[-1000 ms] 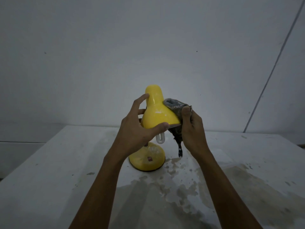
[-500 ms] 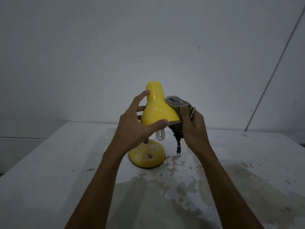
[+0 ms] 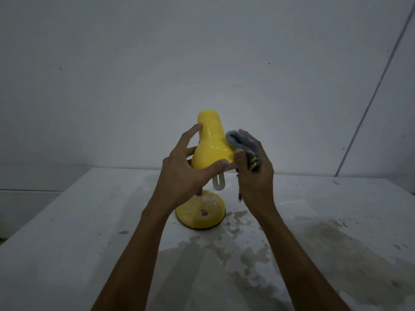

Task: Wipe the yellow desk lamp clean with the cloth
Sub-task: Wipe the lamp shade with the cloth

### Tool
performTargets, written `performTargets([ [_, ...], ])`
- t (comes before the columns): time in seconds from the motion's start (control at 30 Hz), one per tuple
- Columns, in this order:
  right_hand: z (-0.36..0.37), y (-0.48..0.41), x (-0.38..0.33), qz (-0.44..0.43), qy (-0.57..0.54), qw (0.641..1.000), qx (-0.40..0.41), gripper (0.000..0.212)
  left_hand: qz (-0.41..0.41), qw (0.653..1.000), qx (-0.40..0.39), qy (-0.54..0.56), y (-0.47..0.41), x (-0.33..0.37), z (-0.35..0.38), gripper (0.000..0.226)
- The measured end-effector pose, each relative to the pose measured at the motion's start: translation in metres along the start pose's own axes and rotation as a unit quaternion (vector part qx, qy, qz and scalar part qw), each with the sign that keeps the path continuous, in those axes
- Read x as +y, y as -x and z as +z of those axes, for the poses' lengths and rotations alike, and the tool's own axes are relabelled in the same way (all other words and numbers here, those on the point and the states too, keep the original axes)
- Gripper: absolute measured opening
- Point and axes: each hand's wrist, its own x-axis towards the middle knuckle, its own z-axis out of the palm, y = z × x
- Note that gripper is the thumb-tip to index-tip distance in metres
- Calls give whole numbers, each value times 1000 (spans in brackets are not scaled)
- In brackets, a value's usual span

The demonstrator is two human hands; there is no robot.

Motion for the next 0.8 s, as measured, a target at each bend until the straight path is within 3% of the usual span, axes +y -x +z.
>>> performTargets([
  [0.07, -2, -6, -5, 116, -35, 993, -4, 23, 0, 1000, 1, -6, 0, 1, 1, 99],
  [0.17, -3, -13, -13, 193, -39, 980, -6, 29, -1, 1000, -3, -3, -1, 1, 1, 101],
  [0.33, 5, -8, -21, -37, 34, 998, -24, 35, 11, 1000, -11, 7, -1, -3, -4, 99],
  [0.43, 5, -4, -12, -98, 23, 994, -48, 38, 12, 1000, -10, -3, -2, -7, -10, 96],
  [0.53, 0, -6, -4, -57, -1, 997, -44, 38, 9, 1000, -11, -10, -2, -8, -9, 96],
  [0.7, -10, -15, -8, 167, -1, 985, -45, 31, 17, 1000, -13, -20, -3, -6, -5, 95],
  [0.73, -11, -15, -10, 159, 2, 986, -55, 32, 17, 1000, -12, -16, -3, -6, -4, 94],
  [0.8, -9, -14, -20, 60, 22, 995, -80, 31, 12, 1000, -9, -1, -2, -4, -1, 92],
])
